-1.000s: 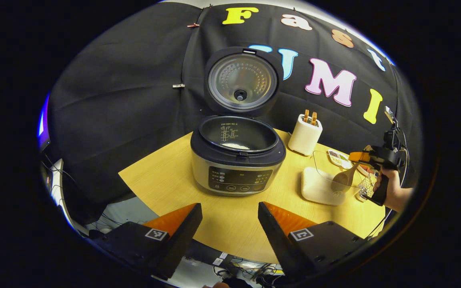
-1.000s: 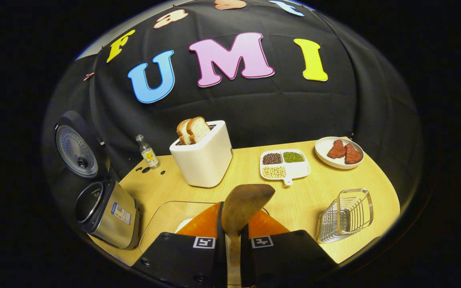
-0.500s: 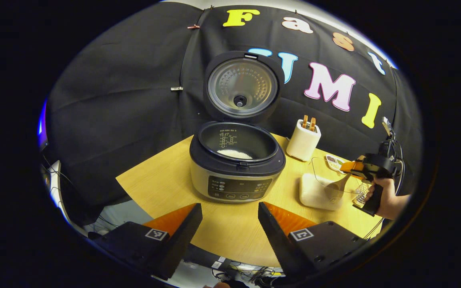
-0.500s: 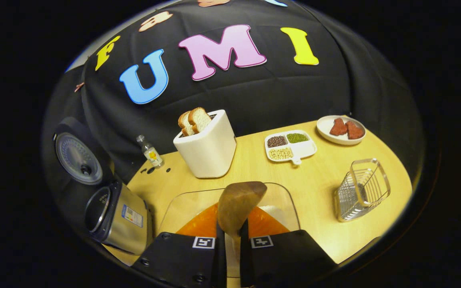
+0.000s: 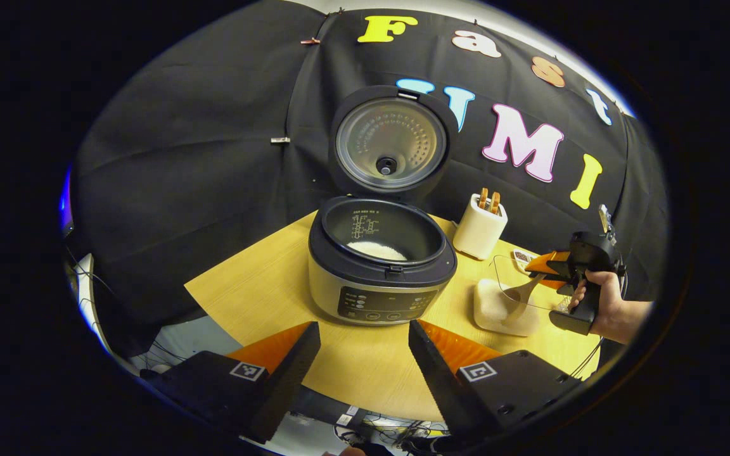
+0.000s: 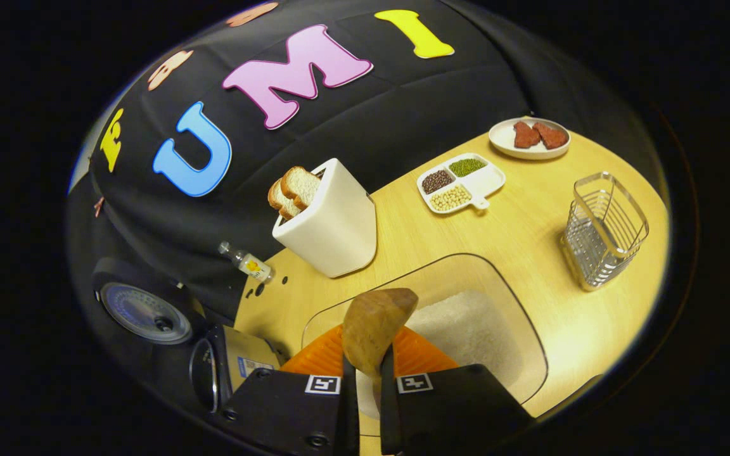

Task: Close the left gripper, press the button to open the rice cooker; take a wooden spoon from the chopstick holder with the right hand, scoop a spoonful of rice and pour it into the rice cooker, then put the wooden spoon back into the chopstick holder.

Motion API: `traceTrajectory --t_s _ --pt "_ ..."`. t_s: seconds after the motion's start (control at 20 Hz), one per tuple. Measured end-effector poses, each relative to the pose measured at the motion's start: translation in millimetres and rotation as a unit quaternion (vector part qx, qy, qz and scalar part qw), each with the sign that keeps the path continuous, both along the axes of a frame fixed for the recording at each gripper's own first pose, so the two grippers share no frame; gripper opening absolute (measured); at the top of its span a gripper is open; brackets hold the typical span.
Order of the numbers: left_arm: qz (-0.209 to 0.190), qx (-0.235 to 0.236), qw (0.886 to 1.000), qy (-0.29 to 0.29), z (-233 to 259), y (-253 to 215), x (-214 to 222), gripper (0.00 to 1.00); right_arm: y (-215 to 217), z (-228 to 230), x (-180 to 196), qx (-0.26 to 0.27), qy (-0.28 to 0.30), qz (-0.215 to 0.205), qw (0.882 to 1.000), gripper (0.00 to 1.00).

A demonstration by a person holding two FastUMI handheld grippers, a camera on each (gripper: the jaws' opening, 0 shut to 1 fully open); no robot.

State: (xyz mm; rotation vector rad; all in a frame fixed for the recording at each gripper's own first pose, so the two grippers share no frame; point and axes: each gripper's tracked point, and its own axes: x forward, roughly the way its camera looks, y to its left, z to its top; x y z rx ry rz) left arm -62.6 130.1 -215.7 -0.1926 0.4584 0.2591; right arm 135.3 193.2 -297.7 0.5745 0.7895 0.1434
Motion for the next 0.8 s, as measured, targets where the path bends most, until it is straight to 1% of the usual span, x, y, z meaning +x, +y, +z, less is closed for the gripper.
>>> traceTrajectory --t_s 0.2,0.35,0.4,0.45,0.5,0.55,0.6,0.8 --pt "-0.001 -0.005 1.0 -0.013 13.4 6.3 -3.4 0.95 8.0 10.8 -1.6 0.027 0.009 -0.012 1.0 0.17" --pt "-0.007 0.003 1.0 -0.015 16.9 12.1 -2.8 0.95 -2.5 25.1 -0.4 0.052 0.01 -0.031 0.998 0.17" --pt "-0.01 0.003 1.0 -0.016 19.4 13.0 -1.7 0.92 -9.0 29.5 0.2 0.062 0.011 -0.041 0.997 0.18" --pt "-0.012 0.003 1.0 -0.019 21.6 13.4 -1.0 0.95 -18.1 32.9 1.0 0.067 0.012 -0.054 0.996 0.17" --pt "-0.012 0.004 1.0 -0.023 26.2 14.4 0.6 0.95 -28.2 35.4 2.9 0.069 0.012 -0.07 0.995 0.17" --pt "-0.009 0.007 0.999 -0.032 32.6 17.6 2.0 0.92 -38.9 37.3 4.0 0.072 0.012 -0.086 0.994 0.17" --pt "-0.009 0.007 0.999 -0.042 39.8 19.6 3.8 0.95 -49.7 37.8 3.5 0.08 0.018 -0.103 0.991 0.17" --pt "-0.013 0.004 0.998 -0.067 56.5 26.6 5.1 0.95 -86.3 40.1 4.4 0.121 0.034 -0.182 0.975 0.17"
